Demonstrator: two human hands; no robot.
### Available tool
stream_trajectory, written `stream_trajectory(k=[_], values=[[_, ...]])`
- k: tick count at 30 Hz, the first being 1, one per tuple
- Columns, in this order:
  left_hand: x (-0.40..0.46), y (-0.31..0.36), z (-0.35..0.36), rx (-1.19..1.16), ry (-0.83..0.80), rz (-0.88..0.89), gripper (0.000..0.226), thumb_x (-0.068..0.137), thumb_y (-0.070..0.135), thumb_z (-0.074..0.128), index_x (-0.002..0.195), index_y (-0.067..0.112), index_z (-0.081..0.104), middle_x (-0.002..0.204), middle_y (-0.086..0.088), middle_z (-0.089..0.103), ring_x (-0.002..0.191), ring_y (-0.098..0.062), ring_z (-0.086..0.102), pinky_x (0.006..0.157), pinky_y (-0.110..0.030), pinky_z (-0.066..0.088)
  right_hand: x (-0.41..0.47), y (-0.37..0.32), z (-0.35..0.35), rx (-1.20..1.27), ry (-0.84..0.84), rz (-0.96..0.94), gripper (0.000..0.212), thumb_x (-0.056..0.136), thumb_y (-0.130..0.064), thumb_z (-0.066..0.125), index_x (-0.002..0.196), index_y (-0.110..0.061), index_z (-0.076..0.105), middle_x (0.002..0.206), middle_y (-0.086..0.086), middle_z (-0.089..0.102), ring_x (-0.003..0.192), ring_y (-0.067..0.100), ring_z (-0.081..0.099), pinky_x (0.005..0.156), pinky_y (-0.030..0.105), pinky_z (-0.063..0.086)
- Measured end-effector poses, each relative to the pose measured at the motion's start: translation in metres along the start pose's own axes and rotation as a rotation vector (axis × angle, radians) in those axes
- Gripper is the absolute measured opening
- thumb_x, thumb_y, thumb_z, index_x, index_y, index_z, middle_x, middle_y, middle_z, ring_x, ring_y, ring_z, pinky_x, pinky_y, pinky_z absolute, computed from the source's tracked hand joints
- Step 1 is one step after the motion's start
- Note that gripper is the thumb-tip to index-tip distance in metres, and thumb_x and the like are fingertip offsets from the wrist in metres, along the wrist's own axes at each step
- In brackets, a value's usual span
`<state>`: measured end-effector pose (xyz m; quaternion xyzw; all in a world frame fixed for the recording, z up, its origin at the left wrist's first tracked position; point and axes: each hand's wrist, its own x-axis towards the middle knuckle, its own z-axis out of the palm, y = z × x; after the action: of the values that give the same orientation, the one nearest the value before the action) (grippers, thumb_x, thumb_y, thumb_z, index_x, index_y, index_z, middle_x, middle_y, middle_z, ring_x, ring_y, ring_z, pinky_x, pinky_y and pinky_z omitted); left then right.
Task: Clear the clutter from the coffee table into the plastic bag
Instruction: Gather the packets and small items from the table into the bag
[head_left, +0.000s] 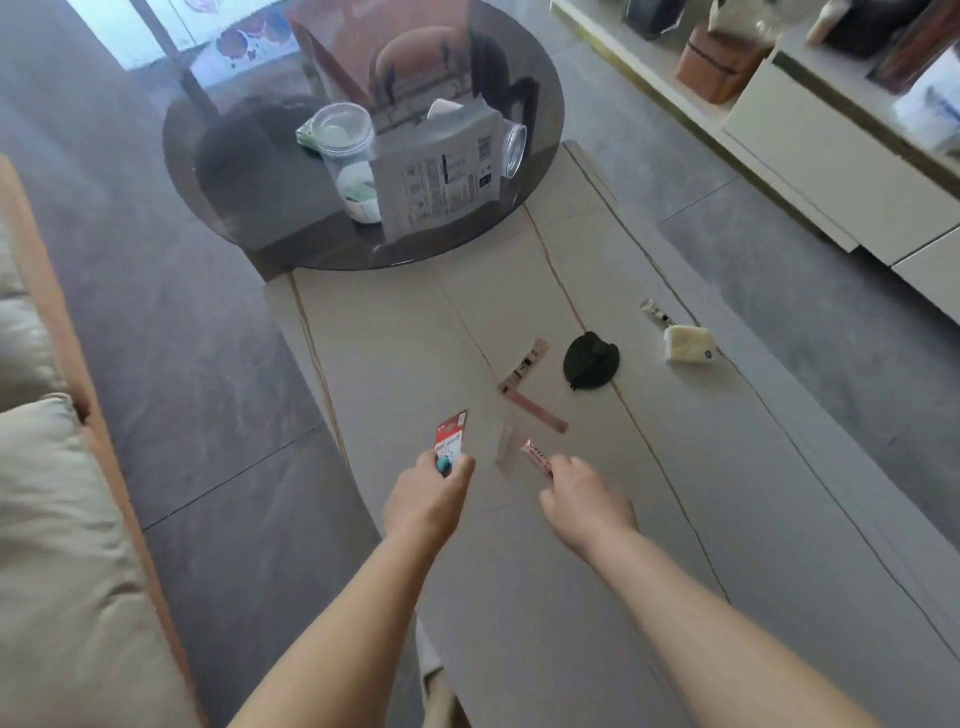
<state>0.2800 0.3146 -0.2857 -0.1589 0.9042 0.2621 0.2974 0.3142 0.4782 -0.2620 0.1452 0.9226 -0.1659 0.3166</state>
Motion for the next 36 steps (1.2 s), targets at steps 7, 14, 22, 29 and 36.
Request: stream_trajectory(k=[7,14,22,29,36], values=[[-0.121,-0.052,-0.071,-0.397,0.11,-0.147,0.037,0.098,0.042,0.036,0.078,0.015,0.052,0.07,0.003,0.053,0.081,-0.026,0.052,0.065,-0.033,0.036,-0.094,-0.049,-0.016,-0.122,-0.032,-0.296,0.028,0.092,-0.015,0.041,0.119,-0.013,0.049,0.124,0.008,0.056,0.11,0.034,0.056,0.083,0.038,0.046],[-0.222,-0.13,-0.12,-0.633,0.206,-0.331,0.049,0.097,0.044,0.038,0.092,0.003,0.065,0.071,-0.001,0.059,0.08,-0.025,0.055,0.072,-0.032,0.039,-0.2,-0.132,0.014,-0.182,-0.122,-0.56,0.026,0.094,-0.017,0.041,0.117,-0.016,0.052,0.123,0.007,0.058,0.113,0.029,0.057,0.083,0.035,0.047],[-0.329,-0.229,-0.146,-1.362,0.258,-0.452,0.041,0.087,0.047,0.041,0.074,0.01,0.052,0.068,-0.012,0.052,0.045,-0.017,0.052,0.043,-0.018,0.037,-0.302,-0.2,0.067,-0.369,-0.176,-0.755,0.027,0.093,-0.012,0.034,0.114,-0.013,0.051,0.119,0.009,0.06,0.11,0.031,0.057,0.077,0.033,0.043],[-0.423,-0.337,-0.136,-1.55,0.219,-0.575,0.043,0.094,0.036,0.032,0.088,0.007,0.063,0.076,-0.014,0.064,0.044,-0.015,0.061,0.037,-0.012,0.04,-0.381,-0.248,0.139,-0.492,-0.244,-0.891,0.025,0.092,-0.017,0.037,0.112,-0.014,0.052,0.111,0.01,0.063,0.104,0.031,0.06,0.079,0.035,0.047],[-0.522,-0.445,-0.125,-1.795,0.49,-0.691,0.035,0.092,0.035,0.044,0.095,0.004,0.058,0.074,-0.015,0.057,0.058,-0.024,0.055,0.041,-0.021,0.046,-0.476,-0.298,0.244,-0.604,-0.379,-1.013,0.029,0.098,-0.024,0.033,0.119,-0.014,0.05,0.116,0.011,0.063,0.105,0.033,0.061,0.08,0.036,0.049]])
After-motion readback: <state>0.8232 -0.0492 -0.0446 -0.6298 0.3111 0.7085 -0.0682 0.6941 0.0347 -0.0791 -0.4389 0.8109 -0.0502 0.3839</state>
